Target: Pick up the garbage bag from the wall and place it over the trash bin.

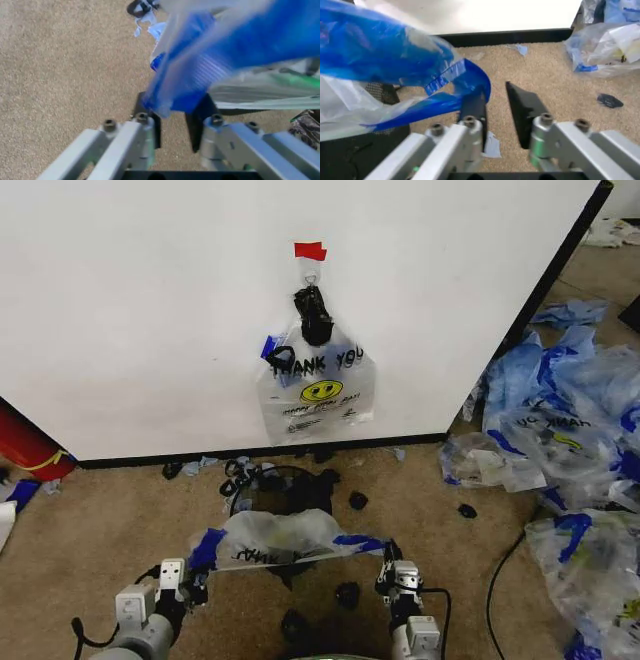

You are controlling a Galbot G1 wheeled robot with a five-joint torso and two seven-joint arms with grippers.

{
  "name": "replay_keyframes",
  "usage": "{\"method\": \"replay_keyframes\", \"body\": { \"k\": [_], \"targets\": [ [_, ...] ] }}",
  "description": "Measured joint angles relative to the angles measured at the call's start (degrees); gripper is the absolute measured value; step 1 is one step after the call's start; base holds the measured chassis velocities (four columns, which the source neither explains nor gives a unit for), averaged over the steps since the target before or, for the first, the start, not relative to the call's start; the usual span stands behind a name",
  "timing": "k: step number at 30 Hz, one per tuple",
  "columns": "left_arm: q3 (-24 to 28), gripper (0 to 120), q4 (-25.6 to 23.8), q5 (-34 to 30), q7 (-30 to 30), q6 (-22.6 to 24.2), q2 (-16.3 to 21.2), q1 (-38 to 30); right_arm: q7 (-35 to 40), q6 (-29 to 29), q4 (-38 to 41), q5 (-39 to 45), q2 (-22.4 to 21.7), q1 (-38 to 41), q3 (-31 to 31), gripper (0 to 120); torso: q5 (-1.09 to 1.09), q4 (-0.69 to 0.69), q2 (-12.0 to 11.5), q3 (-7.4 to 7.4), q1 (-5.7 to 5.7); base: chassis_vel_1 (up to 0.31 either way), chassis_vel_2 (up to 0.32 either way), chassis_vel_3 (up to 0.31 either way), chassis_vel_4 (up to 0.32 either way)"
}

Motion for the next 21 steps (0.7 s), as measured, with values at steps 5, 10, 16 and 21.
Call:
{"method": "replay_keyframes", "body": {
  "k": [5, 10, 16, 21],
  "targets": [
    [-0.14, 36, -0.31, -0.03, -0.05, 0.2, 0.02, 0.21, -0.02, -0.15, 0.18, 0.0, -0.2, -0.1, -0.01, 35, -0.01, 0.0, 0.0, 0.0, 0.0, 0.0, 0.0, 0.0, 0.0],
    [-0.66, 52, -0.91, -0.04, -0.19, 0.53, 0.2, 0.85, -0.03, -0.25, 0.63, -0.01, -0.76, -0.24, 0.06, 52, -0.01, 0.0, 0.0, 0.0, 0.0, 0.0, 0.0, 0.0, 0.0],
    [-1.78, 81, -2.91, -0.2, -1.55, 1.23, 1.23, 1.95, 0.0, -0.26, 2.69, -0.33, -2.32, -0.89, 0.17, 80, 0.0, 0.0, 0.0, 0.0, 0.0, 0.0, 0.0, 0.0, 0.0],
    [-2.17, 95, -4.62, -0.81, -2.27, 1.56, 2.33, 2.02, -0.11, -0.2, 4.37, -0.77, -3.58, -1.67, 0.4, 95, 0.0, -0.01, 0.0, 0.0, 0.0, 0.0, 0.0, 0.0, 0.0]
  ]
}}
